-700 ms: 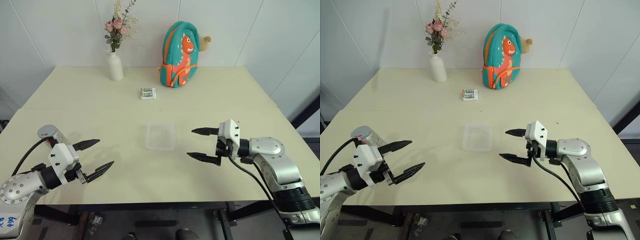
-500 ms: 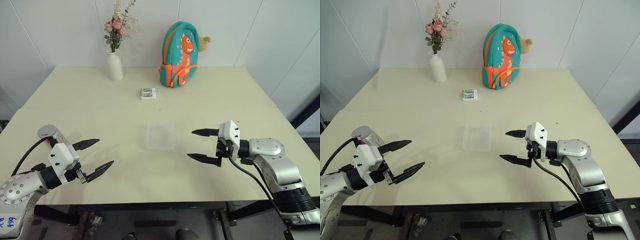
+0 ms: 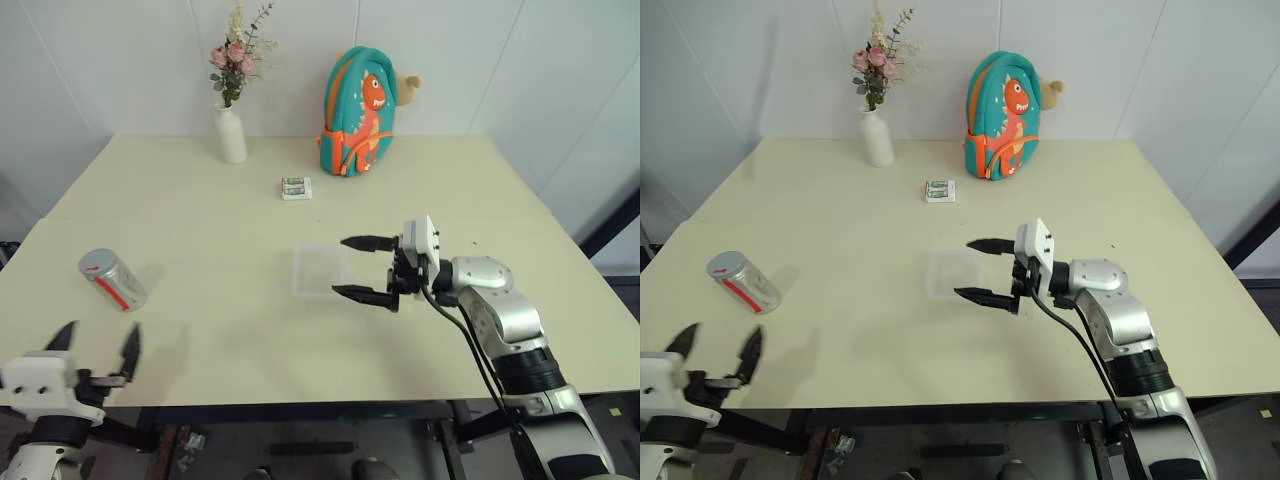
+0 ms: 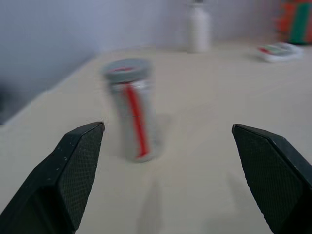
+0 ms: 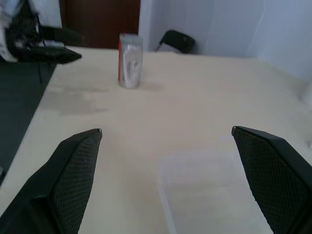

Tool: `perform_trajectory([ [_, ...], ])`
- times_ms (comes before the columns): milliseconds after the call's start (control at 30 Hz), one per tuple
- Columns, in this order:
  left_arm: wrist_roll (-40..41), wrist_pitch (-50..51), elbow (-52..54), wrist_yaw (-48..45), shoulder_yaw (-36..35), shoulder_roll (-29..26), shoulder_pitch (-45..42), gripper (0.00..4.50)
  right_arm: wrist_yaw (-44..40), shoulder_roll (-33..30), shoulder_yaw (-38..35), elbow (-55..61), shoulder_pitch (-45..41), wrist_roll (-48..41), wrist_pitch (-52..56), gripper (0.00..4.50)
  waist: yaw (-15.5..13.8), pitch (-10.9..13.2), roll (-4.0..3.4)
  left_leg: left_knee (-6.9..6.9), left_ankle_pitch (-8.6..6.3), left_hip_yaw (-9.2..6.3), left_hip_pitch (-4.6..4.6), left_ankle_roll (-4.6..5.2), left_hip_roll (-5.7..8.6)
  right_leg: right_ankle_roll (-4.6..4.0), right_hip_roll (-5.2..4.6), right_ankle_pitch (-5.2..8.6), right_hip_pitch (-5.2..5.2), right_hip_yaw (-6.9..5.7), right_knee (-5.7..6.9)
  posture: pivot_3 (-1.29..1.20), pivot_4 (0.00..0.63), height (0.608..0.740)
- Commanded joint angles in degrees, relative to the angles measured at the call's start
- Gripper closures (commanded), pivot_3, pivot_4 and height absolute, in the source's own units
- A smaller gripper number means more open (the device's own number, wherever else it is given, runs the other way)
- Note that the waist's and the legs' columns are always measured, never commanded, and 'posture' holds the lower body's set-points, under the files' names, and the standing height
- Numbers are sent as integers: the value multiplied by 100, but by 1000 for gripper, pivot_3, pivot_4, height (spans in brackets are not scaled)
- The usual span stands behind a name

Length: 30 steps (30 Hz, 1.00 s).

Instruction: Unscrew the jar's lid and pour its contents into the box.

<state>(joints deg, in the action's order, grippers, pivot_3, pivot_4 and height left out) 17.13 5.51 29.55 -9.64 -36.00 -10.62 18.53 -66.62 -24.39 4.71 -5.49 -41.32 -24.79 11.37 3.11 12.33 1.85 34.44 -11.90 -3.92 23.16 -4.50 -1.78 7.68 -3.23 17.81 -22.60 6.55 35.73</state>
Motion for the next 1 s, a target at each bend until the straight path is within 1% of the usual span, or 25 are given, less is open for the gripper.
perform_trajectory([
  [33,-271,50,118,369,59,-82,-236,22,-131,-44,-46,326,-89,-195,115,0,-28,0,0,6,0,0,0,0,2,-13,-1,6,6,0,-8,0,150,740],
  [100,-249,119,-61,580,-1,-92,-445,22,-102,-27,-22,397,-88,-157,136,0,-28,-1,1,14,-1,2,3,-2,3,-19,-3,-1,18,1,-28,0,150,740],
  [167,-172,169,-474,743,-78,-199,-870,22,-23,-31,-76,537,-125,-199,239,0,0,-2,3,17,-2,9,7,-2,3,-27,-4,-13,19,4,-40,0,150,740],
  [233,-220,119,-813,601,46,-427,-1152,22,41,-26,-103,664,-142,-233,330,0,4,-2,3,15,-1,9,6,-1,1,-24,-3,-16,16,4,-37,0,150,740],
  [300,-88,153,-1152,588,60,-528,-1466,22,136,8,-99,822,-114,-260,404,0,26,-3,2,9,0,8,5,-1,-2,-23,1,-16,11,3,-33,0,150,740],
  [400,-189,51,-1484,534,151,-717,-1720,22,251,55,-72,1067,-61,-308,512,0,32,-3,3,-7,0,9,5,-1,-3,-13,1,-20,4,3,-29,0,150,740],
  [467,-243,-14,-1643,552,183,-795,-1839,22,311,86,-61,1180,-44,-337,571,0,16,-3,3,-16,0,8,4,-1,-3,30,1,-44,-2,2,-19,0,150,740],
  [533,-283,-10,-1856,660,202,-857,-2038,22,394,142,-49,1338,-35,-398,655,0,11,-3,3,-25,0,6,4,-2,-3,36,1,-46,-6,-2,-19,0,150,740],
  [567,-277,-7,-1942,704,202,-871,-2121,22,425,164,-44,1389,-37,-417,686,0,5,-3,3,-29,0,6,4,-2,-3,59,1,-58,-7,-2,-19,0,150,740],
  [733,-439,-232,-2521,564,336,-1153,-2479,22,545,238,-28,1516,-53,-444,764,0,11,-3,4,-33,-1,5,5,-4,-3,61,1,-58,-9,-5,-20,0,150,740],
  [933,-447,-381,-3352,223,449,-1619,-2810,22,643,211,-59,1619,-73,-466,826,0,9,-3,3,-37,-1,5,4,-4,-3,59,1,-57,-10,-6,-20,0,150,740],
  [1000,-479,-472,-3562,177,514,-1695,-2906,22,673,194,-69,1670,-60,-484,857,0,9,-3,3,-37,-1,5,5,-4,-3,58,0,-56,-11,-7,-21,0,150,740],
])
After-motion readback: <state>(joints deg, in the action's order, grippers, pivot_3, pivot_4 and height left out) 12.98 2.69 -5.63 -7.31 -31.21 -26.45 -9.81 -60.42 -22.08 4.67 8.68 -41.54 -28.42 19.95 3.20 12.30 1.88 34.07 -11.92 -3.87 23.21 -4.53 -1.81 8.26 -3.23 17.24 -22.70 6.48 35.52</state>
